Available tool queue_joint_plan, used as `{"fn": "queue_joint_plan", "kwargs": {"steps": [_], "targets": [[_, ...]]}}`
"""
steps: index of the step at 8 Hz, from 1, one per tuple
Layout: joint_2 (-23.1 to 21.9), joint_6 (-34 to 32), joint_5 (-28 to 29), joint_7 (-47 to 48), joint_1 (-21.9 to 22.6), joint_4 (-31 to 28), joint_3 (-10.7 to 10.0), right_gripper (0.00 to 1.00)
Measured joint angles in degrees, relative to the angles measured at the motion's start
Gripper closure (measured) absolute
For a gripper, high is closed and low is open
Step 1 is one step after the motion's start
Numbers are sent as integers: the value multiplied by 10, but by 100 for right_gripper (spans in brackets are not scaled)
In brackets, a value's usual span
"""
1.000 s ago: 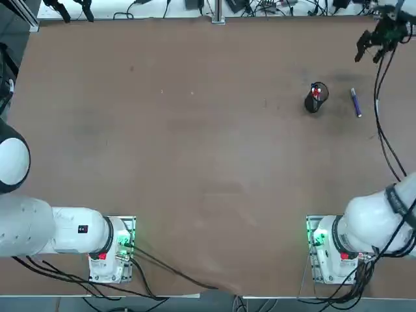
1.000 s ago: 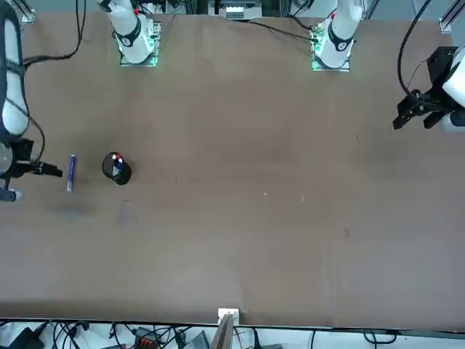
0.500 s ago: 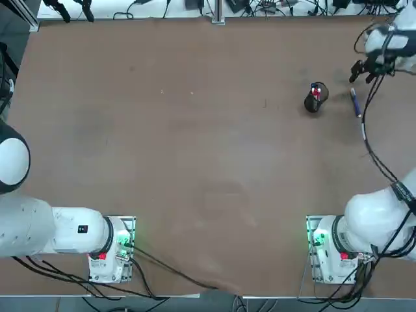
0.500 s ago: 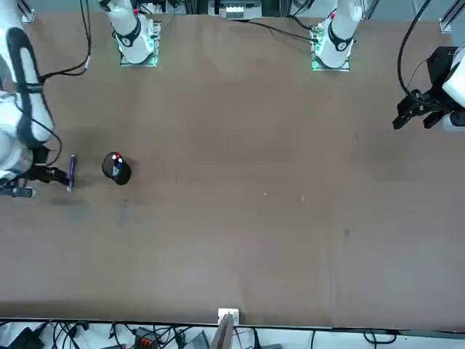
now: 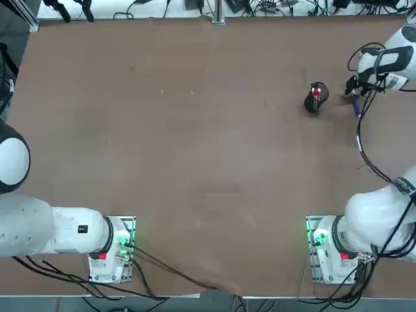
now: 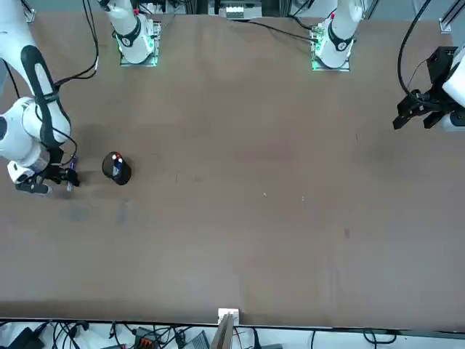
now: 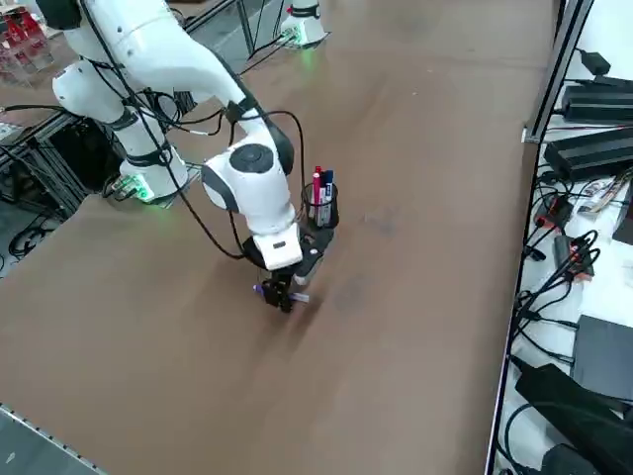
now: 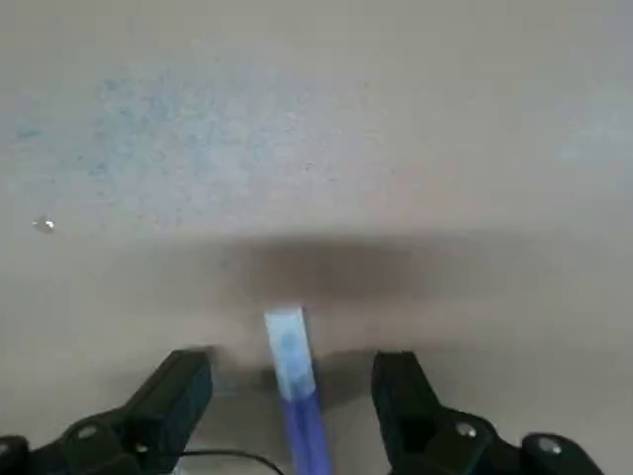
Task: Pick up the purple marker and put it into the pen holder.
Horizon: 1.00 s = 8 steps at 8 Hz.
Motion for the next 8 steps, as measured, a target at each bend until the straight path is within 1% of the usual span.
{"fn": "queue_joint_plan", "kwargs": {"steps": [2, 6, 8], "targets": [[1, 0, 0, -4, 0, 3, 2, 4], [2, -61, 0, -10, 0, 35, 4, 4], [12, -62, 0, -11, -1, 40, 4, 4]]}}
